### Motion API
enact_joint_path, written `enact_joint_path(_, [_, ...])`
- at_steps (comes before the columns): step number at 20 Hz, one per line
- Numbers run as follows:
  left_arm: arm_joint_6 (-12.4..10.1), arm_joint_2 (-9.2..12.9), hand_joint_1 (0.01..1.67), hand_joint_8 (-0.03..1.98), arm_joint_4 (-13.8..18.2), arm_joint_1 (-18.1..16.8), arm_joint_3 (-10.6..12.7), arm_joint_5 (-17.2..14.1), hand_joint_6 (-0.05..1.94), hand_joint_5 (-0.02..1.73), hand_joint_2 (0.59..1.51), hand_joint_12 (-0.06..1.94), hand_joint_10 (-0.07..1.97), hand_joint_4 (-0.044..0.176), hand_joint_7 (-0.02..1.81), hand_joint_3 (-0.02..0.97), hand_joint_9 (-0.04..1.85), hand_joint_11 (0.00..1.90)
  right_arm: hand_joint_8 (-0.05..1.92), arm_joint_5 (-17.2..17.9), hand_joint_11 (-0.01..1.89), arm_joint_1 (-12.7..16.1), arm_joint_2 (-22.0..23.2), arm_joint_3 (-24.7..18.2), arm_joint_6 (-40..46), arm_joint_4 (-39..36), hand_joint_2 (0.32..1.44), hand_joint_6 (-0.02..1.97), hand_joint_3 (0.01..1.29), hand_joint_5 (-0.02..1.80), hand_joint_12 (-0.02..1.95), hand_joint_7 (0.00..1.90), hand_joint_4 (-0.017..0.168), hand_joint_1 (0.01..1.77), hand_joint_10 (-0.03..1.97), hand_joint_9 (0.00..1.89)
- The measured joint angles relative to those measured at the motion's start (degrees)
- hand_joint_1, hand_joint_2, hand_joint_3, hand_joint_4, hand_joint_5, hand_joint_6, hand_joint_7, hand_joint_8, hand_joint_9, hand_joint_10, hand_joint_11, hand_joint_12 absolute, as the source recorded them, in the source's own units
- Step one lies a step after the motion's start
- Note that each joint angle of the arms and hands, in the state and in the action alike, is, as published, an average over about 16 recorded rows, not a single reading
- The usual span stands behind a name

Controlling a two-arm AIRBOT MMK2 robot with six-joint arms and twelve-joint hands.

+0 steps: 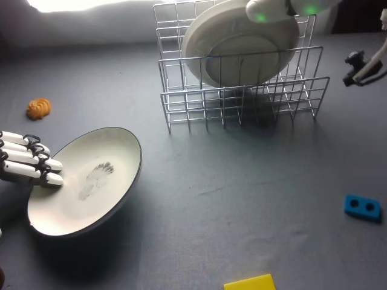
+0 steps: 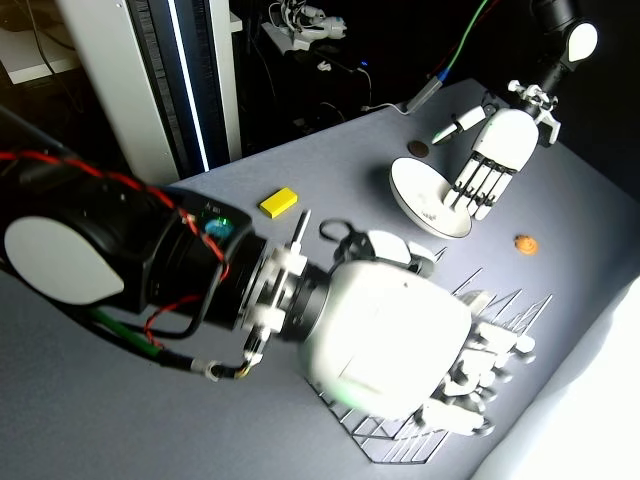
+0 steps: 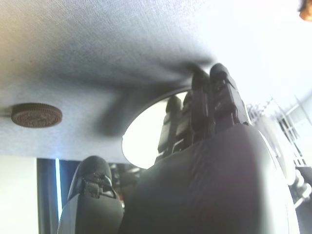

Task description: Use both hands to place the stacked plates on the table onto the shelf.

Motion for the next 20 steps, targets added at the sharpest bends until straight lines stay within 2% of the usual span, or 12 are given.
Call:
enact_joint_path(4, [-0.29,0.02,0.02,-0.01,-0.67,0.78,-0.27,0.20,-0.01,0.13,1.132,0.15,0.03,-0.003,0.02,0.013,0.10,0.02,0.02,0.28,0.02,2.88,1.19,-4.85,-7.55,-3.43,1.02,0.02,0.01,0.22,0.81,0.30,-0.003,0.94,0.01,0.31])
enact_joint_path(7, [-0.41,0.03,0.02,-0.02,-1.06,1.17,-0.42,0.29,-0.01,0.13,1.133,0.12,0.03,-0.003,0.01,0.013,0.10,0.02,0.02,0.93,0.01,4.21,1.48,-9.27,-17.74,-4.16,1.01,0.02,0.01,0.14,0.61,0.20,-0.002,0.90,0.01,0.21])
enact_joint_path(10, [-0.47,0.04,0.02,-0.02,-1.28,1.40,-0.49,0.35,-0.01,0.12,1.133,0.11,0.03,-0.003,0.01,0.013,0.10,0.02,0.02,1.72,0.01,4.40,0.93,-13.54,-29.57,-3.92,1.01,0.02,0.01,0.08,0.41,0.12,0.001,0.86,0.01,0.12])
enact_joint_path(15, [-0.48,0.05,0.02,-0.02,-1.37,1.52,-0.53,0.39,-0.01,0.12,1.131,0.10,0.03,-0.004,0.01,0.013,0.09,0.02,0.02,1.66,0.02,2.45,-2.24,-18.54,-49.87,0.03,0.97,0.02,0.01,0.03,0.16,0.03,0.003,0.92,0.01,0.04])
enact_joint_path(20, [-0.48,0.03,0.02,-0.02,-1.34,1.49,-0.53,0.40,-0.01,0.12,1.127,0.09,0.03,-0.003,0.01,0.013,0.09,0.02,0.02,1.27,0.02,-1.24,-7.59,-19.20,-63.75,5.87,0.88,0.02,0.01,0.02,0.04,0.02,0.005,0.99,0.01,0.02])
